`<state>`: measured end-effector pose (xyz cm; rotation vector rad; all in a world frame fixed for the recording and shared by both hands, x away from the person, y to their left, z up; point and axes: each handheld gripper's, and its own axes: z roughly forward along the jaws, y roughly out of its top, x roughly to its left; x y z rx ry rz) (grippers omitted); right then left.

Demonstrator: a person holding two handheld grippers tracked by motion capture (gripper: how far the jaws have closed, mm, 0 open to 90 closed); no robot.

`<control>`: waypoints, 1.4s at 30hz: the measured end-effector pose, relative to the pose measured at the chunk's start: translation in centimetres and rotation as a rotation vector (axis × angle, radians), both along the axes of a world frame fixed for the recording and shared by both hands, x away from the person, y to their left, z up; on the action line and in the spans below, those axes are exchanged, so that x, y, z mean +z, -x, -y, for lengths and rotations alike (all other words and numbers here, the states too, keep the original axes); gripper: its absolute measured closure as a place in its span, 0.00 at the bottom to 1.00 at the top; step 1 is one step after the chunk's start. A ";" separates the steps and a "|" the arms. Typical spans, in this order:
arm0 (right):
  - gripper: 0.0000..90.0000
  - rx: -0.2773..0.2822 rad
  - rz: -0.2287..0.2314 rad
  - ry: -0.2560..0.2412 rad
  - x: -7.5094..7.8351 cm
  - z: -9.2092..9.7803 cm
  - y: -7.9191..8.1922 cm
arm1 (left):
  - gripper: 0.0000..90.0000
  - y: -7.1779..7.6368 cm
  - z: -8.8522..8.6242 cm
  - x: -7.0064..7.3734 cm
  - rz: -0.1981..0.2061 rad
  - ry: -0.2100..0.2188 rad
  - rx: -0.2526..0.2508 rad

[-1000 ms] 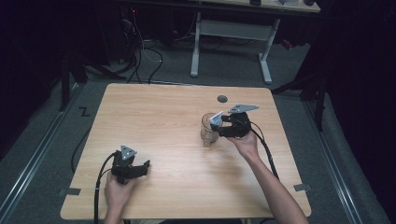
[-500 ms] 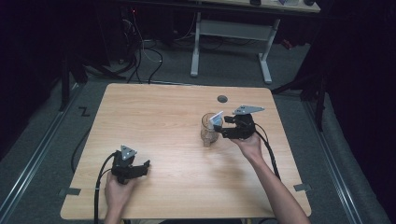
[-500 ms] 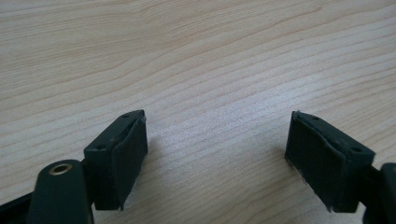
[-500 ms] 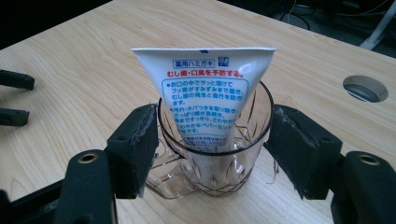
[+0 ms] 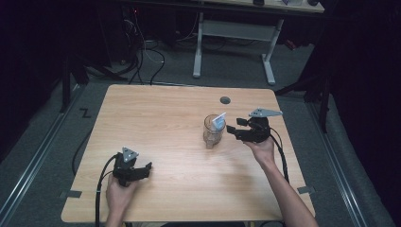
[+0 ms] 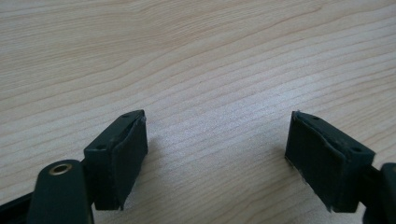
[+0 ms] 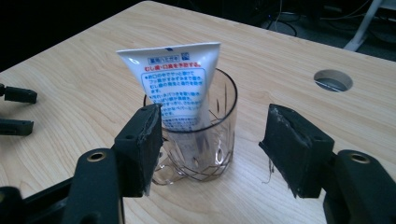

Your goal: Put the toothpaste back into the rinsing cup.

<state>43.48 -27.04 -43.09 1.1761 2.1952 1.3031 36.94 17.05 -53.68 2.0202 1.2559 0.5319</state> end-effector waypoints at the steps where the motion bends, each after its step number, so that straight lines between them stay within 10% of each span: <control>1: 0.42 -0.003 0.004 -0.001 0.0 0.2 0.1 | 0.23 0.0 0.0 0.0 0.000 0.000 0.000; 42: 0.45 -0.116 -0.022 -0.087 -2.2 5.8 3.3 | 0.23 0.0 0.0 0.0 0.001 0.000 0.002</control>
